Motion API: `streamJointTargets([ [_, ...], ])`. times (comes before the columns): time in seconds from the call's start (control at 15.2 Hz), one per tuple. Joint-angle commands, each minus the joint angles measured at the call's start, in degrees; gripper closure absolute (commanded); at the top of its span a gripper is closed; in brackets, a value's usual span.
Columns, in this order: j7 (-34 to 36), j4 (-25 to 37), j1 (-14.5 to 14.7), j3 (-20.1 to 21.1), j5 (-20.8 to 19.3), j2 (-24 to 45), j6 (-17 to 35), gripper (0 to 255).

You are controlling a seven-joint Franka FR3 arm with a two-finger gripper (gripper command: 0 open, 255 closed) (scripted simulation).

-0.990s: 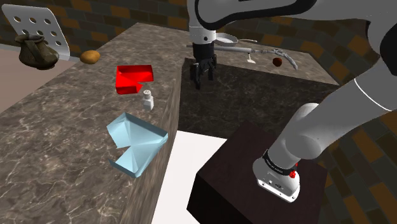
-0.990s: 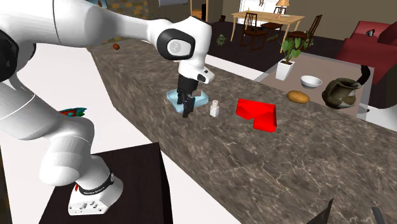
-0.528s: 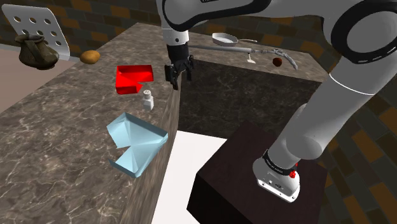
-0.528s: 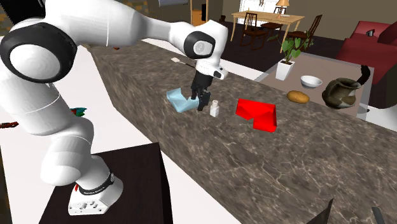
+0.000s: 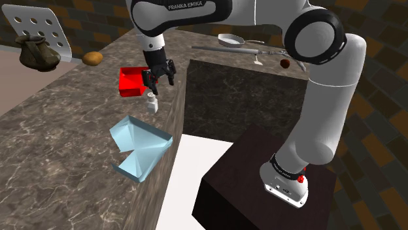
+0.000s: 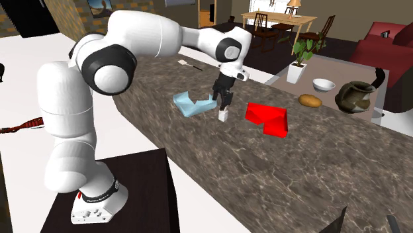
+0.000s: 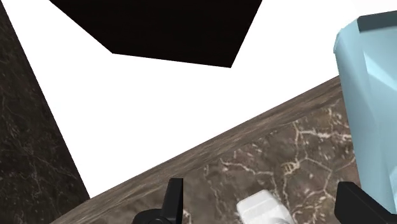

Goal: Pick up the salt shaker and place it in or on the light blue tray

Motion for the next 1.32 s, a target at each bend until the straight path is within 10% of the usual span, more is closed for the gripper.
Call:
streamJointTargets([
  [0.0, 1.35, 8.21, 1.44, 0.2, -0.99, 5.91, -2.68, 0],
  [0.2, 2.4, 18.07, 3.31, 0.1, -2.11, 13.04, -5.78, 0],
  [1.19, 2.32, 8.91, 2.69, 0.14, -1.77, 10.81, 1.15, 0],
  [1.25, 2.32, 8.91, 2.69, 0.14, -1.77, 10.81, 1.15, 255],
])
